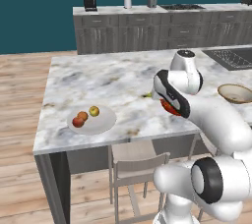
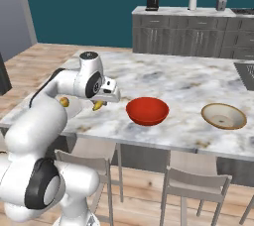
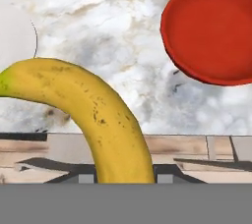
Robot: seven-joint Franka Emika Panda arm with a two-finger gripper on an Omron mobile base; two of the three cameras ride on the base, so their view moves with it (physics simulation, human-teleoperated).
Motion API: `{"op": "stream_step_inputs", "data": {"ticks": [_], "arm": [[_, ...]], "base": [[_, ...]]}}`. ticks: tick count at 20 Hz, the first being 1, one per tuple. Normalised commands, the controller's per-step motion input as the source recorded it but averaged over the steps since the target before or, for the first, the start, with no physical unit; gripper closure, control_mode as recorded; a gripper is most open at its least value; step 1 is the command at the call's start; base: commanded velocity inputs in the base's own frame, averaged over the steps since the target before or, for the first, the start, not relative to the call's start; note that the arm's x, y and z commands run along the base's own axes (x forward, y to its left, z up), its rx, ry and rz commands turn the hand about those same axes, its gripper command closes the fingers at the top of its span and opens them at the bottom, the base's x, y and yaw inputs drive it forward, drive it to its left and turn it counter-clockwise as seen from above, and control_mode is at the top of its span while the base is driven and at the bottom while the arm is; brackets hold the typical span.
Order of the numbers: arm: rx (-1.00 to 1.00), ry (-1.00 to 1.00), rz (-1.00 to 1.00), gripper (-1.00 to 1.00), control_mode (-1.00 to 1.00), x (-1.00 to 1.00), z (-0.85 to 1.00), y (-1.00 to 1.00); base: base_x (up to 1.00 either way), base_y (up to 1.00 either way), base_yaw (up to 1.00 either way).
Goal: Take the fruits from the plate on the dining counter and place two fruits in each bowl.
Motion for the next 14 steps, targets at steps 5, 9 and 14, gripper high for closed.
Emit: {"op": "stream_step_inputs", "data": {"ticks": [5, 9, 14], "arm": [[0.0, 0.02, -0.21, 1.0, -1.0, 0.47, 0.06, -0.96], [0.0, 0.0, -0.07, 1.0, -1.0, 0.49, -0.22, -0.84], [0.0, 0.0, 0.0, 1.0, -1.0, 0.52, -0.77, -0.34]], "base": [[0.0, 0.0, 0.0], [0.0, 0.0, 0.0], [0.0, 0.0, 0.0]]}}
